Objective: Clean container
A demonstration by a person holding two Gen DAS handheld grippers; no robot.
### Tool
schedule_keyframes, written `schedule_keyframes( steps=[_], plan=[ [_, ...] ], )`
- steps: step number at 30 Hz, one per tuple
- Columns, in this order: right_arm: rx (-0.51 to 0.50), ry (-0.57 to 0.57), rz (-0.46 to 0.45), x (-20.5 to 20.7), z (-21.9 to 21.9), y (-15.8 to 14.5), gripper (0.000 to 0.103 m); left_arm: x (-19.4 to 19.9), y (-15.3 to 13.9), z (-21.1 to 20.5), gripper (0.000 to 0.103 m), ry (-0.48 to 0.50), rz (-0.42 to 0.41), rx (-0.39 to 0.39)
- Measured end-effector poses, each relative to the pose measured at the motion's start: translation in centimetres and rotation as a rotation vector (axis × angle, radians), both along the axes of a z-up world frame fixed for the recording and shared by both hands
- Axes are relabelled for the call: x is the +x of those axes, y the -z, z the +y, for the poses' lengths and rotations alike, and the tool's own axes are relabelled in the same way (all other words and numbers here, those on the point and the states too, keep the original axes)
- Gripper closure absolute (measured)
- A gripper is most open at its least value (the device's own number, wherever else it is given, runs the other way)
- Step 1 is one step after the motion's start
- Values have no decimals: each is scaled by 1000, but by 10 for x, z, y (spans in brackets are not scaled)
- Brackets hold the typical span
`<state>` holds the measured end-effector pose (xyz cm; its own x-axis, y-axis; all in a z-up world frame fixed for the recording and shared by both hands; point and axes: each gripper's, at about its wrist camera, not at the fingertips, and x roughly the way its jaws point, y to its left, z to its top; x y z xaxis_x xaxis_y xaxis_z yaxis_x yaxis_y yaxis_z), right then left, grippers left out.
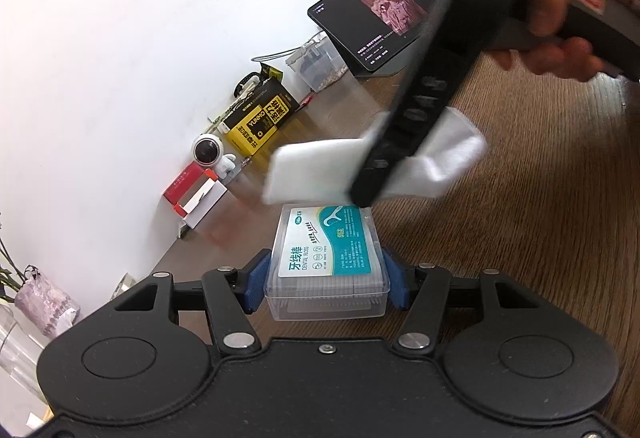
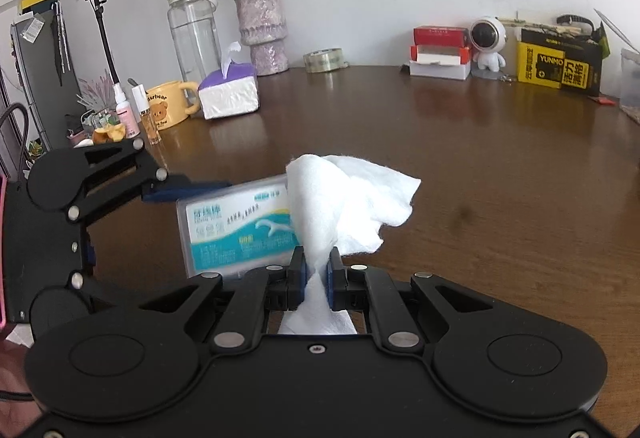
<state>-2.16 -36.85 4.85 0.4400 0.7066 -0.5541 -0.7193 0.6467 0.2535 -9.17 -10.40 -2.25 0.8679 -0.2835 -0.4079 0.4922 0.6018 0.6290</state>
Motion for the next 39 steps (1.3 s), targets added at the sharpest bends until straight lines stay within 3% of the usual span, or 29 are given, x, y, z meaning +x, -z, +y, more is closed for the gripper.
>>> schedule_keyframes(
  steps=[7,21,29,39],
  plan=[
    [34,-27,-43,15,21,-17,94,1,-1,1,46,0,-1,1],
    [31,10,28,-3,-4,3,94,-5,-2,3,46,2,3,-1],
    [43,-4,-6,4,12,-8,94,-9,-1,3,46,2,6,-3],
    [79,-207,-34,-29,38,-22,93,-16,-2,1,46,2,4,-2]
  ],
)
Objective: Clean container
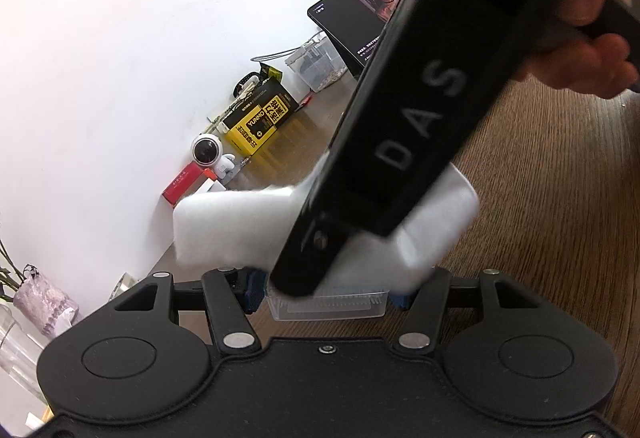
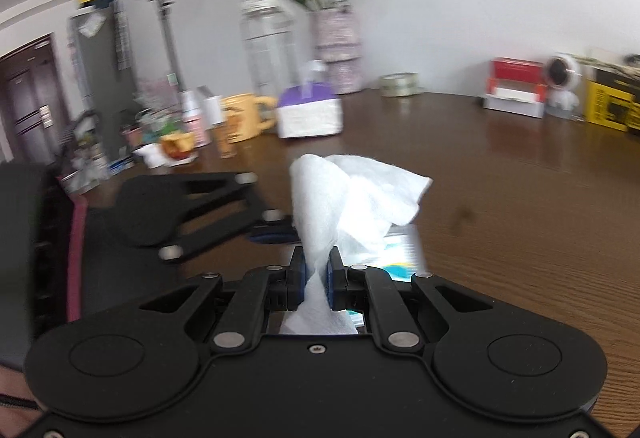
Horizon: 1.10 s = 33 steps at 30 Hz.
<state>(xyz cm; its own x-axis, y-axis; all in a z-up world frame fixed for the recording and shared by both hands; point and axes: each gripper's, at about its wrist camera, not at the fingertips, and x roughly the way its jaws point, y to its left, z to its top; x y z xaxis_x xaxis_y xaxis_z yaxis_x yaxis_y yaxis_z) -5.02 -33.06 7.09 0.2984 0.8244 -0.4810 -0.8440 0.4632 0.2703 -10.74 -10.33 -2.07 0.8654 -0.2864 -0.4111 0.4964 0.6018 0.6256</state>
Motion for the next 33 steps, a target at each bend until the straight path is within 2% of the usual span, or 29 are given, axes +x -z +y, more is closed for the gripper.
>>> schedule_keyframes(
  steps=[3,12,24,30,33],
  plan=[
    [-8,-12,-11,-3,2,-2,93,-3,0,-1,46,0,0,0],
    [-60,170,-9,30,-13,5,93,-14,1,-5,46,0,0,0],
    [5,-13,-5,0,-2,1,93,-30,3,-11,46,0,-1,2],
    [-40,-13,-1,-5,-7,3,93,-38,5,-15,46,0,-1,2],
    [-75,-21,4,-10,-12,6,93,-16,-7,7,46,1,-1,1]
  ],
)
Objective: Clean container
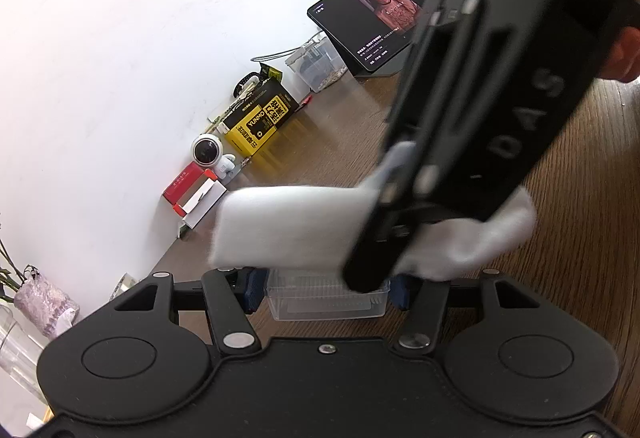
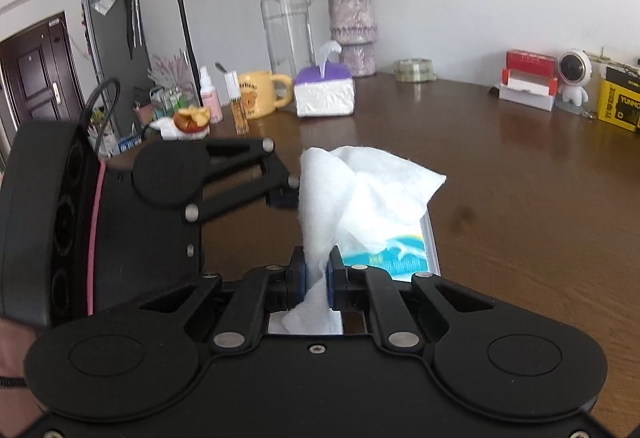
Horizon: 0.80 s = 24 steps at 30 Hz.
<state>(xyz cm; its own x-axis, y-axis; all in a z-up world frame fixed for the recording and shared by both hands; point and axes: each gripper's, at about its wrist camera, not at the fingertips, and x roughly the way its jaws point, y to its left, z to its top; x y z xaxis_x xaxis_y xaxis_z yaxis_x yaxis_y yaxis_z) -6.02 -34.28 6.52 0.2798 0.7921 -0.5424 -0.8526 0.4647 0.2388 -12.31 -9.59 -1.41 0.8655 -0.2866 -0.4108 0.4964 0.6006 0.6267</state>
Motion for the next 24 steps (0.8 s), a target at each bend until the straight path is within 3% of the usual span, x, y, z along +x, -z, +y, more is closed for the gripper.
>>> schedule_keyframes(
  steps=[7,14,24],
  plan=[
    [2,-10,-13,1,1,-3,93,22,2,2,46,3,-1,3],
    [38,-5,-35,10,11,-10,93,11,3,-7,46,3,3,-1],
    [-17,-16,-22,2,0,-2,93,28,-1,2,46,5,6,-3]
  ],
)
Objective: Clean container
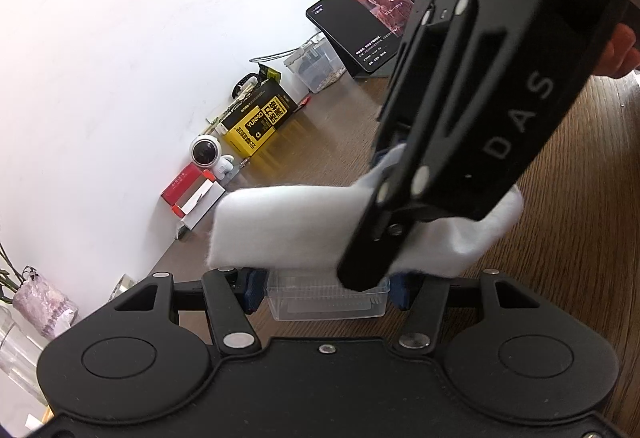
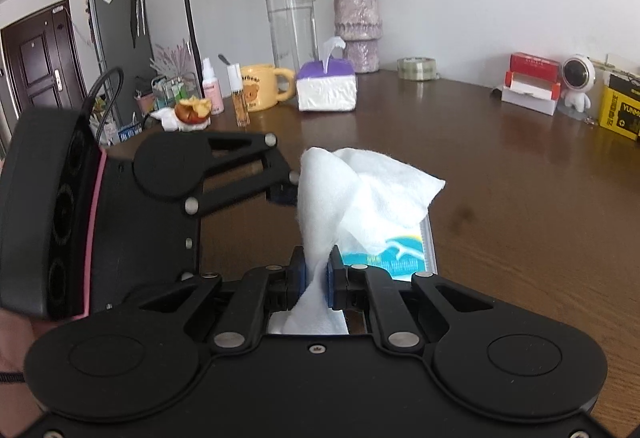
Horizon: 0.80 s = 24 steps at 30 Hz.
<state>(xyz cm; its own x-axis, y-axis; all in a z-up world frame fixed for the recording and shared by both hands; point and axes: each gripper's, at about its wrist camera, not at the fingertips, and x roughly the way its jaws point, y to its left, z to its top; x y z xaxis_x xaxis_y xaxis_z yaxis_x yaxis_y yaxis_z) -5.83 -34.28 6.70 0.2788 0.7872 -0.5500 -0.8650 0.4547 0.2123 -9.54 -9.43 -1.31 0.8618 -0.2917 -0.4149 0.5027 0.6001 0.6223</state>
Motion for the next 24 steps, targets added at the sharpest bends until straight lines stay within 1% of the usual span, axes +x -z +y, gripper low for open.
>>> schedule_keyframes(
  steps=[1,2,6,8,11,18,24],
  plan=[
    [-5,-1,1,0,-1,1,93,-14,2,-2,46,0,-2,1],
    [-2,2,1,0,-1,1,93,-38,6,-6,46,-1,-6,2],
    [32,17,2,4,3,-1,93,-34,6,-4,46,-5,-3,0],
    [50,22,-2,6,7,-3,93,-21,8,-11,46,-5,-5,3],
    [62,24,-5,7,10,-4,93,-23,9,-12,46,-5,-8,5],
    [32,11,4,1,5,0,93,-30,9,-14,46,-5,-10,7],
    [19,16,39,-1,-4,3,93,-28,11,-19,46,0,-13,11]
  ],
)
